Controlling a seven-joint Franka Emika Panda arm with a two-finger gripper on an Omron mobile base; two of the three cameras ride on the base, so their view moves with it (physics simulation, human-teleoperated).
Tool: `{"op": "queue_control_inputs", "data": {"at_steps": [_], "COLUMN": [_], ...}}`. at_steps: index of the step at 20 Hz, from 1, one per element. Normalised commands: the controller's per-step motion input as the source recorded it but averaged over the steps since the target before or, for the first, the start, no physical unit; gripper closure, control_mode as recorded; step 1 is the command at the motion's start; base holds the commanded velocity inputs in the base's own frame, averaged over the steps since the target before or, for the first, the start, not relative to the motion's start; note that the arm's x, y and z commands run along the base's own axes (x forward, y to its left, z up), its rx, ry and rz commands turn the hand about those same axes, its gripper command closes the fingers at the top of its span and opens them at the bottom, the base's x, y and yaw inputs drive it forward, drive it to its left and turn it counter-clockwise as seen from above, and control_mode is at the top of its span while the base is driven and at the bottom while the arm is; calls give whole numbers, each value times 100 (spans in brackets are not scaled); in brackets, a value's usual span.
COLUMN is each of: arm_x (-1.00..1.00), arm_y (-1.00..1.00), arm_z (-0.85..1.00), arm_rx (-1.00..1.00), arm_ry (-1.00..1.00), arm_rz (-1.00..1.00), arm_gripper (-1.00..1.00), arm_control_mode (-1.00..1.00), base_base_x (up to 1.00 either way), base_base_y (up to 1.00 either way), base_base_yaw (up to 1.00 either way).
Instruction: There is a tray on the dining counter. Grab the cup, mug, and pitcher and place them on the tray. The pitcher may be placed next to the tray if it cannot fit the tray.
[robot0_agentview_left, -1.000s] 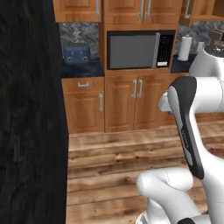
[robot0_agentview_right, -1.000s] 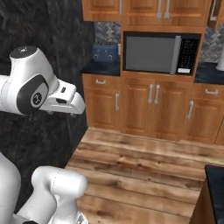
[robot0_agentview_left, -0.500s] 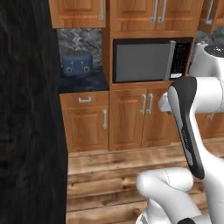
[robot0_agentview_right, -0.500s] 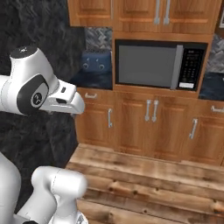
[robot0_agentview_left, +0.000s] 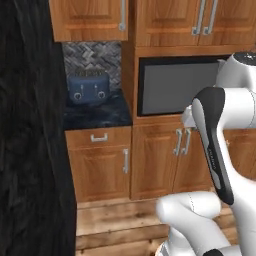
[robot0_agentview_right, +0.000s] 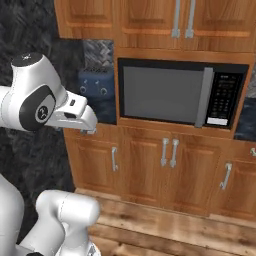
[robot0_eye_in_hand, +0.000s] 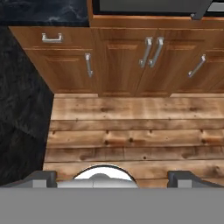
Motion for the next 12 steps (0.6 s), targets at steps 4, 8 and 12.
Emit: {"op": "queue_control_inputs", "data": {"at_steps": [4, 8, 12], "arm_x": [0, 0, 0], "arm_y": [0, 0, 0], "arm_z": [0, 0, 0], "arm_rx": [0, 0, 0], "arm_ry": [0, 0, 0], "arm_rz": [0, 0, 0], "arm_gripper": [-100, -100, -100], "arm_control_mode": [100, 100, 100], "base_base_x": [100, 100, 8], "base_base_y": [0, -2, -92], "base_base_yaw": [0, 0, 10]}}
